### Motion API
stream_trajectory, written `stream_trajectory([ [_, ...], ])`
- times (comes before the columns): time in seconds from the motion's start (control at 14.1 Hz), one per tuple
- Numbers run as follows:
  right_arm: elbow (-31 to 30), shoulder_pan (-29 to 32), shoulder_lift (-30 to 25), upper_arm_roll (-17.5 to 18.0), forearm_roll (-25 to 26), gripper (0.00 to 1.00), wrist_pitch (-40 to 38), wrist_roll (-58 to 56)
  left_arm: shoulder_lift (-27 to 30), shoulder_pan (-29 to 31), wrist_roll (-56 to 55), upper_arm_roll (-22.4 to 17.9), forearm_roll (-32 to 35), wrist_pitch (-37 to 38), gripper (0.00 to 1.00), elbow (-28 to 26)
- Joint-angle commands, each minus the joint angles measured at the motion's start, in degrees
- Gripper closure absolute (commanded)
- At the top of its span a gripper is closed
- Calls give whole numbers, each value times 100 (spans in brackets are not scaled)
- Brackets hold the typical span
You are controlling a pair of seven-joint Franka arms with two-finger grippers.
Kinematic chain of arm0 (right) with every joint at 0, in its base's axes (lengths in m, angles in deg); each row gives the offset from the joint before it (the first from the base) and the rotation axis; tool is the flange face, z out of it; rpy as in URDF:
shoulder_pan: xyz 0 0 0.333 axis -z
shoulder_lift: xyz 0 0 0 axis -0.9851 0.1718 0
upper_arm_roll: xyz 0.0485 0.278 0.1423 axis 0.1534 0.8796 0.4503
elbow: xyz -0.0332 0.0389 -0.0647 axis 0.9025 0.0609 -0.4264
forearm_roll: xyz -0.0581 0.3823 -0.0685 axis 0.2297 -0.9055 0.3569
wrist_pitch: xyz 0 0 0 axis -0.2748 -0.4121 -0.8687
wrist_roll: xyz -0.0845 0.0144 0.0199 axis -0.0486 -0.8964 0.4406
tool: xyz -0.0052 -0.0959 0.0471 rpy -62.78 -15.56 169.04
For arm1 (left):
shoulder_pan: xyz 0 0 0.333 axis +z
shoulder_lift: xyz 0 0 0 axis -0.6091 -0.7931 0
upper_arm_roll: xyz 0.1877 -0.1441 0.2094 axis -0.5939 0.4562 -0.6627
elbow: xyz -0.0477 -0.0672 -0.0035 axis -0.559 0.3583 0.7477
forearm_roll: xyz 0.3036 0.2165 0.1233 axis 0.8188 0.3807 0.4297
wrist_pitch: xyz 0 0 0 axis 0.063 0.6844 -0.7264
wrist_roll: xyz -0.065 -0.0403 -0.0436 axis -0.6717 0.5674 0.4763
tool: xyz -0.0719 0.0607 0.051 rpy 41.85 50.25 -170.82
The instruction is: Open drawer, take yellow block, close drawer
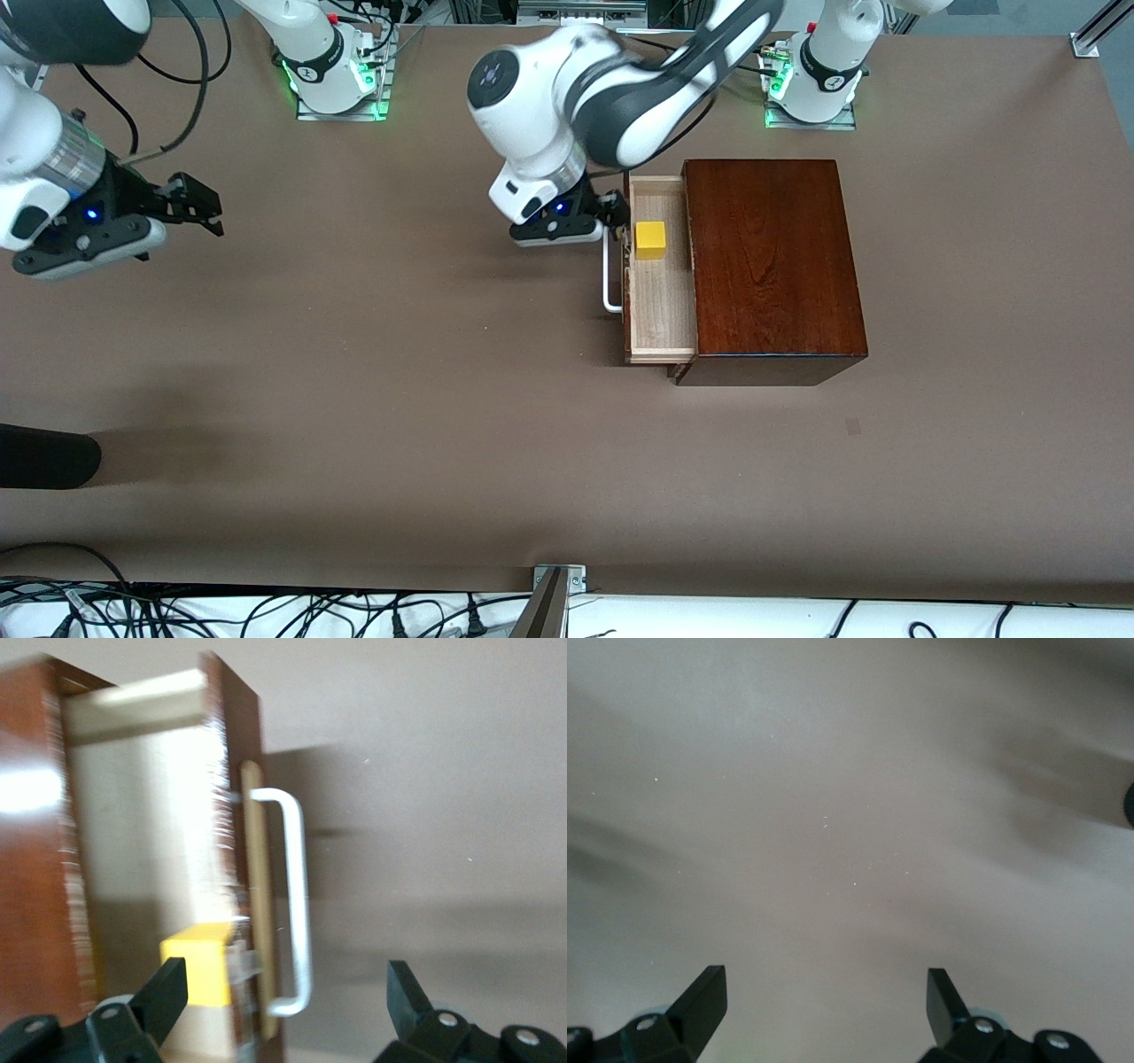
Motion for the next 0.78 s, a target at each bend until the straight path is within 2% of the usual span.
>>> stream_trajectory([
  [0.0, 155, -116, 214, 68, 10, 0, 2, -25, 703, 536, 920, 47, -233, 384, 0, -64],
  [0.28, 146, -275, 381, 68, 72, 0, 20, 10, 1345, 1721, 1993, 47, -952, 929, 0, -73],
  [0.42, 155, -521, 435, 69, 422, 0, 55, -25, 1574, 2284, 2310, 47, -1198, 1096, 0, -99],
  [0.57, 181, -854, 540, 77, 371, 0, 3, -199, 1707, 2716, 2547, 47, -1384, 1193, 0, -108],
  [0.64, 198, -943, 523, 190, 232, 0, -24, -497, 1750, 2900, 2810, 30, -1445, 1220, 0, -108],
  [0.71, 355, -1022, 514, 400, -126, 0, -102, -683, 1821, 3015, 3108, -40, -1481, 1229, 0, -151],
])
